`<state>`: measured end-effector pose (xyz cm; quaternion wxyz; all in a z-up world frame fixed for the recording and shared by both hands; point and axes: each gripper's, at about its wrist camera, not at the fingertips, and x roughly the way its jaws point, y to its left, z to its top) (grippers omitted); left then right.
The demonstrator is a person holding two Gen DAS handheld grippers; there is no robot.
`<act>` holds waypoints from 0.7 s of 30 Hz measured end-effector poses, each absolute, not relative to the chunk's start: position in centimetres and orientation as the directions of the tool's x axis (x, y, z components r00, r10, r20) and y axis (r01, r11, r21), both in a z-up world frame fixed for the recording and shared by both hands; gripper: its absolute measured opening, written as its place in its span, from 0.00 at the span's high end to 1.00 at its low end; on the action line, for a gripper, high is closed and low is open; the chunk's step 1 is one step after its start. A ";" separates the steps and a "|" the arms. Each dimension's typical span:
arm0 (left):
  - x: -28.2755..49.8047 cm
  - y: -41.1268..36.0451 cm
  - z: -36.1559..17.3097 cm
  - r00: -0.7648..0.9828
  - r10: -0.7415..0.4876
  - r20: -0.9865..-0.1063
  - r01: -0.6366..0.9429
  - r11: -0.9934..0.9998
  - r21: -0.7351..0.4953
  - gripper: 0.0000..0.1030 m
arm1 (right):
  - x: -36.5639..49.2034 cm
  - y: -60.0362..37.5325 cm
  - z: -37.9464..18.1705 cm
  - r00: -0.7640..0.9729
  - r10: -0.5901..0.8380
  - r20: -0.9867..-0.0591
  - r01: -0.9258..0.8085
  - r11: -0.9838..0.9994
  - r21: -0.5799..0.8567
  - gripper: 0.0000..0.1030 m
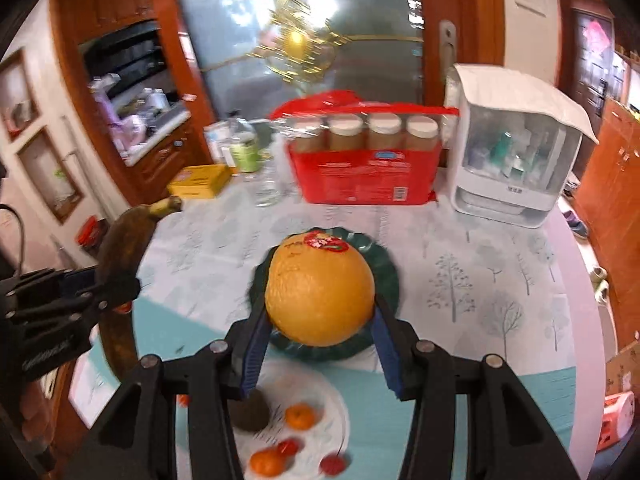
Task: Organize fruits
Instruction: 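Carry the banana in the left tool while the right tool carries the grapefruit to the green plate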
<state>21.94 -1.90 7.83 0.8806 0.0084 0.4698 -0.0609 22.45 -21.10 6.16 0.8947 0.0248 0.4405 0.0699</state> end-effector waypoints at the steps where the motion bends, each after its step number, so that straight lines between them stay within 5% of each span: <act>1: 23.1 -2.0 6.9 0.542 -0.105 -0.833 0.120 0.992 -0.047 0.68 | 23.6 -21.2 5.1 0.594 0.142 -0.792 -0.088 0.990 0.111 0.53; 13: 33.4 -3.2 -8.1 0.340 -0.155 -0.928 0.146 0.983 -0.110 0.67 | 30.9 -20.5 -8.8 0.386 0.103 -0.917 -0.028 0.995 0.101 0.52; 21: 35.6 -4.1 -12.6 0.276 -0.167 -0.947 0.167 0.978 -0.124 0.66 | 31.5 -20.8 -12.6 0.318 0.095 -0.943 0.010 0.995 0.103 0.51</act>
